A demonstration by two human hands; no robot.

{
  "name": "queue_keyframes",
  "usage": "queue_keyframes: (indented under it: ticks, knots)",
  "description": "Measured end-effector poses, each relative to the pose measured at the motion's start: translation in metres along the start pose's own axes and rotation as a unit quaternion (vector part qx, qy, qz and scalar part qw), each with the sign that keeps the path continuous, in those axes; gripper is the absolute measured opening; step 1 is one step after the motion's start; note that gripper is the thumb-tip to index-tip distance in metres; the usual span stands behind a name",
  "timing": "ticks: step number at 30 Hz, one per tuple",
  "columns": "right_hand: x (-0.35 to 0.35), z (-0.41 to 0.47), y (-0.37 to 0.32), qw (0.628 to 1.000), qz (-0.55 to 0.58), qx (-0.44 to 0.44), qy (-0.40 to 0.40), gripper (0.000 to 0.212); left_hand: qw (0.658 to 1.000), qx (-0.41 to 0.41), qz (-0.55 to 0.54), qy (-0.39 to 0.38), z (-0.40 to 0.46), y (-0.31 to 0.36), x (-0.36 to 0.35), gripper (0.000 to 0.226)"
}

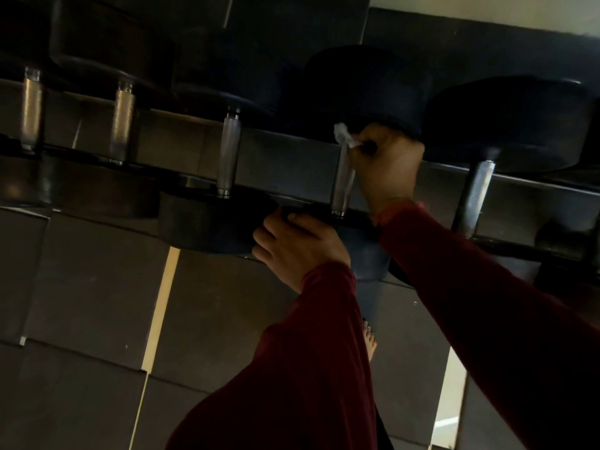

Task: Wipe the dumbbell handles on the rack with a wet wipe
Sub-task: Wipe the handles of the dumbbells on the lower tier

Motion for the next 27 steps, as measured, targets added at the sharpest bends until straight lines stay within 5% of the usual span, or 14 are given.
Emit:
queue_keyframes:
  ticks: [3, 8, 11, 14, 16, 22, 27]
  knots:
    - [-0.002, -0.009, 0.008, 0.995, 0.054, -0.072, 0.046, 0.010, 1.000, 0.001, -0.002, -0.002, 0.000, -0.001, 0.000, 0.046]
    - [-0.006, -0.013, 0.012, 0.947, 0.166, -0.271, 0.035, 0.014, 1.000, 0.000, -0.006, 0.000, 0.000, -0.001, 0.000, 0.045]
    - [-0.014, -0.017, 0.023, 0.833, 0.320, -0.450, 0.049, 0.014, 1.000, 0.001, -0.011, 0.000, 0.000, -0.001, 0.000, 0.044]
    - [-0.022, -0.012, 0.024, 0.712, 0.469, -0.522, 0.016, 0.010, 1.000, -0.006, -0.011, 0.007, 0.000, -0.001, 0.000, 0.042]
    - [-0.024, -0.012, 0.025, 0.724, 0.447, -0.525, 0.015, 0.011, 1.000, -0.007, -0.007, 0.008, 0.000, 0.000, 0.000, 0.041]
    - [-0.021, -0.015, 0.025, 0.842, 0.357, -0.405, 0.020, 0.016, 1.000, -0.004, -0.007, 0.002, 0.000, 0.000, -0.001, 0.042]
    - [-0.026, -0.010, 0.028, 0.777, 0.383, -0.497, 0.045, 0.018, 1.000, 0.003, -0.014, -0.004, -0.001, 0.000, 0.001, 0.039]
Point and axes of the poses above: each hand's wrist, its own z-axis towards the middle knuckle, its own x-axis out of the back of the hand, y = z × x, the point moved 3 cm from there along z, towards the middle knuckle, and after that the axes turned 8 degrees about -x, right-handed, at the moved point
